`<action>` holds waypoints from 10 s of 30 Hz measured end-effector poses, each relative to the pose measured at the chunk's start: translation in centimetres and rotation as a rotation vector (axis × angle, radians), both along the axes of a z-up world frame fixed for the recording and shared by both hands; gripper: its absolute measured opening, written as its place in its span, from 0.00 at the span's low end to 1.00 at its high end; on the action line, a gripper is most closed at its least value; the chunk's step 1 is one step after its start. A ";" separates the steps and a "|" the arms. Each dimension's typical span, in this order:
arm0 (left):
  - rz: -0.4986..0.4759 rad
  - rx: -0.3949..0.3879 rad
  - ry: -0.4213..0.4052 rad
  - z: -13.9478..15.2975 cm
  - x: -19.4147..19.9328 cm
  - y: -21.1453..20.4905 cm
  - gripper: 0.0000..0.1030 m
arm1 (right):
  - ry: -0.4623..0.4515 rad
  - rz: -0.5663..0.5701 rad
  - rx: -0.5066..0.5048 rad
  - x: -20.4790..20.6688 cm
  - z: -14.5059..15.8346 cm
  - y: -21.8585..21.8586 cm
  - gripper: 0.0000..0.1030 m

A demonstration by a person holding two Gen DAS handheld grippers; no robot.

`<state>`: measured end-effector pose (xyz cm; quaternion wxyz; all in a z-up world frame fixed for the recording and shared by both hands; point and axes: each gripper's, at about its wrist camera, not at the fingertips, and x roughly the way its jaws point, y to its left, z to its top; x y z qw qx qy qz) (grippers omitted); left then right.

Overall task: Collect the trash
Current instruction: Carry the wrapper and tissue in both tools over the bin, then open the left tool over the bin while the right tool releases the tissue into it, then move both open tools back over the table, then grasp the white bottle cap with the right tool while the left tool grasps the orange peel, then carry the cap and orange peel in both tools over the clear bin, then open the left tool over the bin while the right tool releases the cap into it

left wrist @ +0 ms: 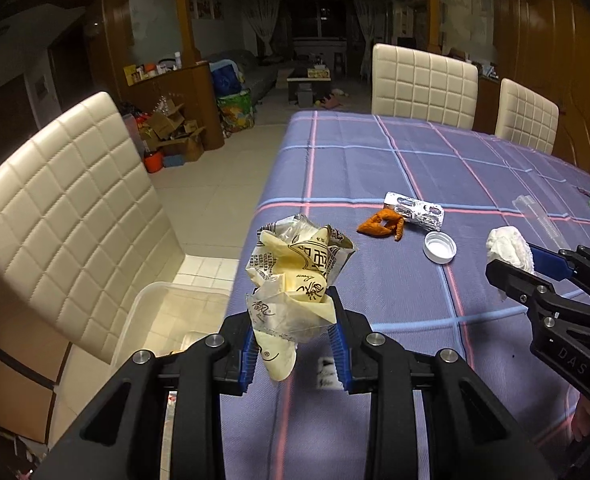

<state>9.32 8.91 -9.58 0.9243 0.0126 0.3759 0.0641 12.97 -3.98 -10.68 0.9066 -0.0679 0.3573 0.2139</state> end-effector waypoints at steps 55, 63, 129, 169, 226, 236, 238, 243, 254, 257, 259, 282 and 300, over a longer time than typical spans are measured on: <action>0.313 -0.019 -0.057 0.0 -5.9 13.0 0.31 | -0.076 0.315 -0.057 -4.0 2.4 15.3 0.39; 0.344 0.000 -0.047 -0.7 -5.4 15.0 0.31 | -0.056 0.340 -0.069 -3.3 1.6 17.7 0.39; 0.245 -0.037 0.033 -2.7 -1.0 10.9 0.77 | 0.030 0.186 -0.013 2.4 -1.4 11.0 0.75; -0.184 -0.004 0.161 -6.4 15.1 -5.9 0.77 | 0.121 -0.116 -0.060 12.1 -7.0 -3.0 0.40; -0.051 -0.030 -0.026 1.6 0.4 0.6 0.28 | -0.059 0.060 -0.053 -0.9 1.7 3.3 0.40; 0.073 -0.005 -0.069 2.6 -2.8 5.4 0.28 | -0.099 0.173 -0.070 -2.8 3.1 8.6 0.40; 0.100 -0.001 -0.078 2.7 -3.3 6.5 0.28 | -0.105 0.196 -0.075 -3.0 3.3 9.7 0.40; 0.162 -0.006 -0.080 2.4 -4.1 9.1 0.28 | -0.118 0.250 -0.087 -3.5 3.5 12.3 0.40; 0.280 0.007 -0.081 2.1 -5.1 13.9 0.28 | -0.128 0.354 -0.100 -3.5 3.4 17.6 0.40; 0.307 0.008 -0.086 2.2 -5.3 15.2 0.28 | -0.135 0.379 -0.102 -3.4 3.6 18.9 0.40; 0.325 0.004 -0.085 2.1 -5.3 16.0 0.28 | -0.141 0.394 -0.103 -3.3 3.8 19.7 0.40; 0.420 -0.005 -0.058 1.1 -1.5 21.6 0.28 | -0.114 0.459 -0.087 1.8 3.0 26.7 0.40; 0.451 -0.010 -0.045 -0.8 0.2 22.8 0.76 | -0.073 0.464 -0.095 4.0 1.1 28.2 0.40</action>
